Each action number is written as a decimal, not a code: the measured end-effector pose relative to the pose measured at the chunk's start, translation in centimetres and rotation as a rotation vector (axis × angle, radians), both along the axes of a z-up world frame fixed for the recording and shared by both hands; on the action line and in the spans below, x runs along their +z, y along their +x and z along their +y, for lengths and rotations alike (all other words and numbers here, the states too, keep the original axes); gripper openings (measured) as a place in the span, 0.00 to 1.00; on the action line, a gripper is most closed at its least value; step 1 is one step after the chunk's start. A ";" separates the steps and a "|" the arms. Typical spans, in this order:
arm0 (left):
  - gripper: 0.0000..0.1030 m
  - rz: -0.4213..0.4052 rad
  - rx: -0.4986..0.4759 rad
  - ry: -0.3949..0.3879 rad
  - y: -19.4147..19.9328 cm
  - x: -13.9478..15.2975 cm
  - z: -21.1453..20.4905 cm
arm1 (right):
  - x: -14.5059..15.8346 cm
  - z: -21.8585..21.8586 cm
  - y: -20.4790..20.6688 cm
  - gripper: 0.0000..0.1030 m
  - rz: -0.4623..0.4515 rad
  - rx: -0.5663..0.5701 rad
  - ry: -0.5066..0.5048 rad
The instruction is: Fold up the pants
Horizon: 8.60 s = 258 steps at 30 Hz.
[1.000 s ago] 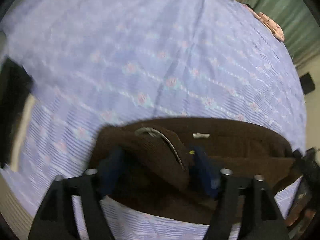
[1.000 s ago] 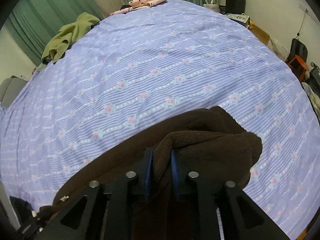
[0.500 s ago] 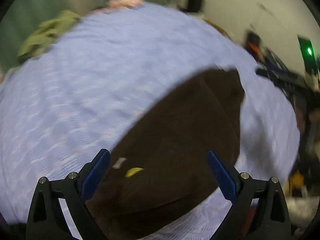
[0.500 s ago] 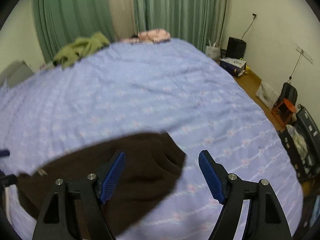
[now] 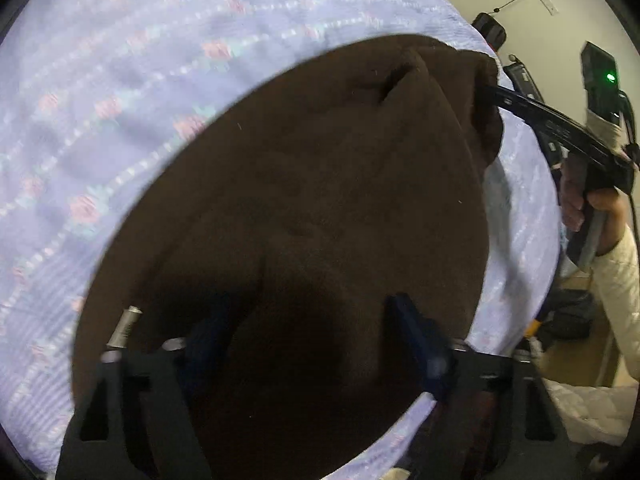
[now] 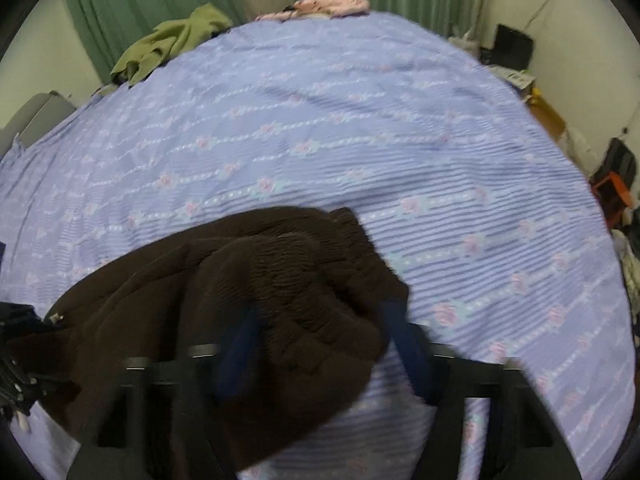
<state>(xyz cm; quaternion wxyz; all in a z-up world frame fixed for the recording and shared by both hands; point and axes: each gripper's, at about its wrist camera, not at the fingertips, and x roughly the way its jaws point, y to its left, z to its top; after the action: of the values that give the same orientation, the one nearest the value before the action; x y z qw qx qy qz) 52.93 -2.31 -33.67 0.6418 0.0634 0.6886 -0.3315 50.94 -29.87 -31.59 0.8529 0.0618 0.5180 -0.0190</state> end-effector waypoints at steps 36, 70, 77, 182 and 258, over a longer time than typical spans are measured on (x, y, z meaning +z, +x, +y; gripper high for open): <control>0.58 -0.590 0.231 0.085 -5.0 13.1 6.5 | 10.5 4.3 -3.1 0.73 -0.226 -0.076 -0.255; 0.14 -0.386 0.032 0.018 -6.7 5.0 0.6 | 3.0 7.1 -16.6 0.50 0.039 0.106 0.187; 0.14 -0.232 0.113 -0.084 -2.6 4.1 3.6 | 4.4 11.1 -10.8 0.46 -0.066 0.340 0.322; 0.65 -0.535 0.318 0.136 -11.2 5.1 -0.5 | 3.7 -4.1 -2.4 0.82 -0.162 -0.084 -0.030; 0.55 -0.520 0.906 0.225 -26.1 12.5 26.8 | 6.1 39.7 -7.2 0.39 -0.023 0.451 -0.116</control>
<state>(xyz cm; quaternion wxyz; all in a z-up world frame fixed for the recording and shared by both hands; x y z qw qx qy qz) 26.83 24.48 -21.16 0.8593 -0.0916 0.4967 0.0812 43.77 9.88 -25.46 0.8436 -0.1045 0.5070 0.1428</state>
